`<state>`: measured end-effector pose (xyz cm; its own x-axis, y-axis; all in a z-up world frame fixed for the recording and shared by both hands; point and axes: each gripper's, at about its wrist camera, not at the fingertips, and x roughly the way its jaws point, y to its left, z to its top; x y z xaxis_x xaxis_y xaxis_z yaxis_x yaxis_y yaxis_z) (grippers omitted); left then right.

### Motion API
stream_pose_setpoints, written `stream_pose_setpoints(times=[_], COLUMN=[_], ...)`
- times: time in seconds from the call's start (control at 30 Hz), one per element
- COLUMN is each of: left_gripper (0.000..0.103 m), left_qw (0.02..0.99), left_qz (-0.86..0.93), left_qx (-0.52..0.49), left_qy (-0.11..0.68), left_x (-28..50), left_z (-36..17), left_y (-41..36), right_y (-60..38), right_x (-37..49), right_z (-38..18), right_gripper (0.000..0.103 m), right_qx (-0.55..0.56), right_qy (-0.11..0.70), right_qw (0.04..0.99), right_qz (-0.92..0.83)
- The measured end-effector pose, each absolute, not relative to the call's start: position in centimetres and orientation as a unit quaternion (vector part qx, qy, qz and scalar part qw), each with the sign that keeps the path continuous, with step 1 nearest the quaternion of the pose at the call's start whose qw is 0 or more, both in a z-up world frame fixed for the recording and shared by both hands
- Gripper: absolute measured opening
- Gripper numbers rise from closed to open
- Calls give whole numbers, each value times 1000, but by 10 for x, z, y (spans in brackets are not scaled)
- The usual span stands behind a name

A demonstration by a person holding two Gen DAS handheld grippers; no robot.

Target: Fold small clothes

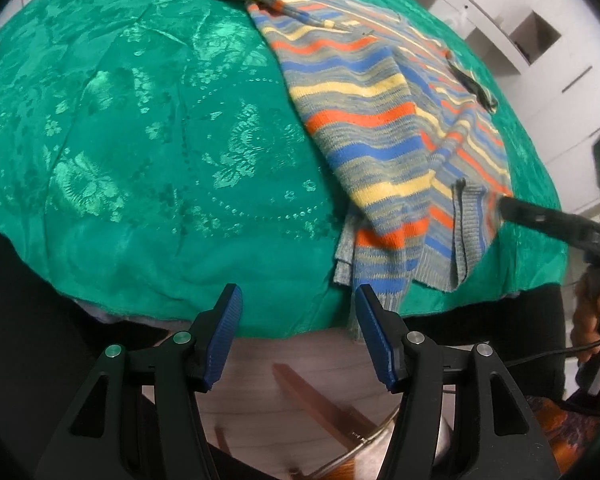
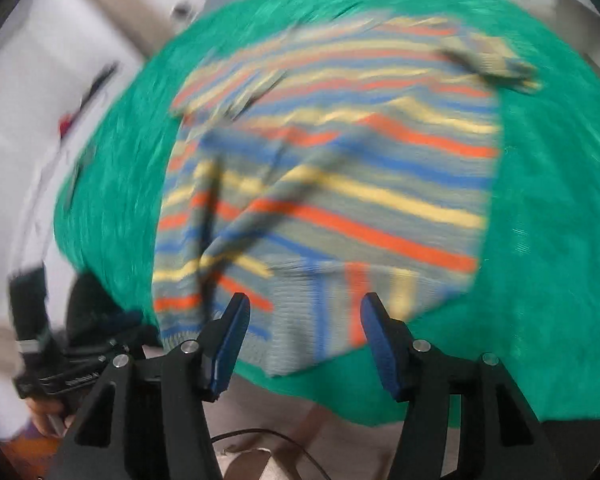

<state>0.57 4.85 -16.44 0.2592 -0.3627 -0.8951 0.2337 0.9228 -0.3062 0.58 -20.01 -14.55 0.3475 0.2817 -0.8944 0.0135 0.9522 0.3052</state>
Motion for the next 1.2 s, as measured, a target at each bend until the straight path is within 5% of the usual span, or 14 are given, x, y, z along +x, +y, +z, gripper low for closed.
stream_pose_setpoints(times=[0.17, 0.23, 0.3, 0.5, 0.73, 0.8, 0.83, 0.87, 1.1, 1.2], left_gripper=[63, 63, 63, 65, 65, 65, 66, 66, 66, 66], left_qw=[788, 788, 790, 778, 773, 776, 777, 776, 784, 798], left_qz=[-189, -188, -187, -187, -188, -178, -172, -164, -117, -71], left_qx=[-64, -61, -63, -120, -95, -102, -110, -121, -141, -158], left_qy=[582, 583, 580, 588, 599, 596, 596, 597, 593, 577], left_x=[8, 8, 6, 13, 16, 16, 16, 16, 23, 21], left_z=[-168, -168, -166, -170, -174, -172, -173, -174, -174, -166], left_y=[50, 51, 54, 69, 57, 62, 67, 71, 85, 107], right_y=[-160, -160, -180, -261, -313, -307, -301, -291, -146, -70], right_x=[20, 22, 13, -65, -105, -104, -103, -102, -60, -51], right_z=[-167, -177, -173, -136, -165, -166, -159, -149, -108, -119], right_gripper=[56, 8, 6, 5, 6, 20, 35, 39, 42, 42], right_qx=[73, 44, 82, 149, 170, 151, 126, 101, 46, -75], right_qy=[570, 551, 543, 535, 598, 600, 589, 570, 516, 470], right_qw=[817, 834, 836, 829, 772, 772, 784, 802, 830, 832], right_qz=[39, 2, -4, -65, -131, -144, -151, -148, 208, 285])
